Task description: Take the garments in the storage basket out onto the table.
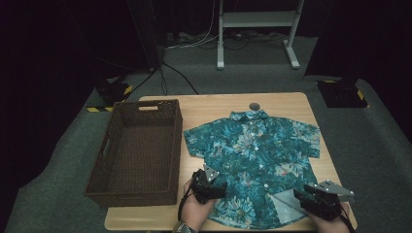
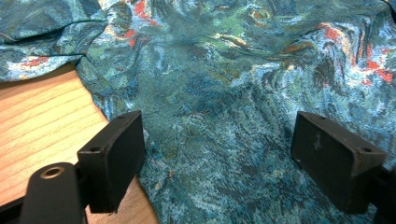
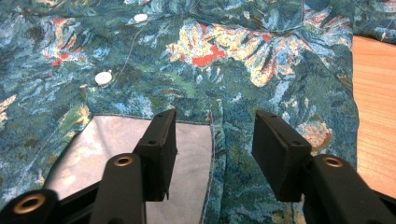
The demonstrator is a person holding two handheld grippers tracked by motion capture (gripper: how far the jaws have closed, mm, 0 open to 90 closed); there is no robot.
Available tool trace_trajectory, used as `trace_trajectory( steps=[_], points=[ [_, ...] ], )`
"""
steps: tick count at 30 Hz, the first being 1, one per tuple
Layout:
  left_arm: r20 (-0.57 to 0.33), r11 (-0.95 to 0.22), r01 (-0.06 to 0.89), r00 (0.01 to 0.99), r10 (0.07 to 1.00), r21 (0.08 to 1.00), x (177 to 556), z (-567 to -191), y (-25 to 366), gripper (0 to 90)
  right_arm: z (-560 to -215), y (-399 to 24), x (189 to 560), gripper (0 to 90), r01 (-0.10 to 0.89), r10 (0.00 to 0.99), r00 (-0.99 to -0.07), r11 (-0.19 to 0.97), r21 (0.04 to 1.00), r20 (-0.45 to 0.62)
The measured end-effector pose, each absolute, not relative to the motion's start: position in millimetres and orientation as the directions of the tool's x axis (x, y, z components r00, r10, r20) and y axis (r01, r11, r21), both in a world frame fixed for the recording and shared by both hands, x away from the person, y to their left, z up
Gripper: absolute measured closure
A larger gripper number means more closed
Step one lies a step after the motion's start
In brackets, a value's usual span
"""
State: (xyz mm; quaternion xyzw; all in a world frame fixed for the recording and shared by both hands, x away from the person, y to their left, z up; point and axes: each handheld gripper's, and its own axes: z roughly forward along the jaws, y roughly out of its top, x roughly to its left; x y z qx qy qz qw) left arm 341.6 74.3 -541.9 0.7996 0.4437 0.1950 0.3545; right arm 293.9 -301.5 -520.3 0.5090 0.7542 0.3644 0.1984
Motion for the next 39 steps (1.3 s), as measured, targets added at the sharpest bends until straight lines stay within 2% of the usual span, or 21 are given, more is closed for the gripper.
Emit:
trace_trajectory(
  steps=[13, 18, 23, 28, 32, 35, 38, 39],
  points=[
    [-0.001, -0.353, 0.569, 0.528, 0.849, 0.742, 341.8, -542.0, 73.6, 17.5, -529.0, -293.3, 305.9, 53.3, 0.636, 0.916, -0.396, 0.226, 0.738, 0.062],
    [0.000, -0.356, 0.569, 0.530, 0.848, 0.741, 341.7, -541.9, 73.9, 17.6, -531.4, -285.9, 318.2, 57.7, 0.644, 0.910, -0.410, 0.239, 0.727, 0.064],
    [-0.001, -0.354, 0.569, 0.529, 0.849, 0.742, 341.7, -541.9, 73.8, 17.6, -532.8, -283.6, 319.9, 68.4, 0.630, 0.917, -0.399, 0.257, 0.733, 0.020],
    [-0.001, -0.354, 0.569, 0.529, 0.849, 0.742, 341.7, -541.9, 73.8, 17.6, -531.4, -282.4, 317.5, 84.0, 0.620, 0.914, -0.406, 0.287, 0.730, -0.014],
    [0.000, -0.356, 0.569, 0.530, 0.848, 0.741, 341.7, -541.8, 74.0, 17.6, -523.8, -281.6, 313.2, 88.6, 0.605, 0.911, -0.412, 0.271, 0.749, 0.003],
    [0.000, -0.356, 0.570, 0.530, 0.848, 0.741, 341.7, -541.8, 74.0, 17.6, -519.4, -279.2, 307.7, 88.5, 0.591, 0.906, -0.423, 0.275, 0.759, 0.002],
    [0.000, -0.356, 0.569, 0.530, 0.848, 0.741, 341.7, -541.8, 74.0, 17.6, -521.3, -277.5, 307.8, 75.5, 0.589, 0.914, -0.405, 0.278, 0.759, -0.020],
    [0.000, -0.356, 0.569, 0.530, 0.848, 0.741, 341.7, -541.8, 74.0, 17.6, -524.2, -278.1, 310.2, 73.9, 0.594, 0.916, -0.402, 0.274, 0.756, -0.017]
  ],
)
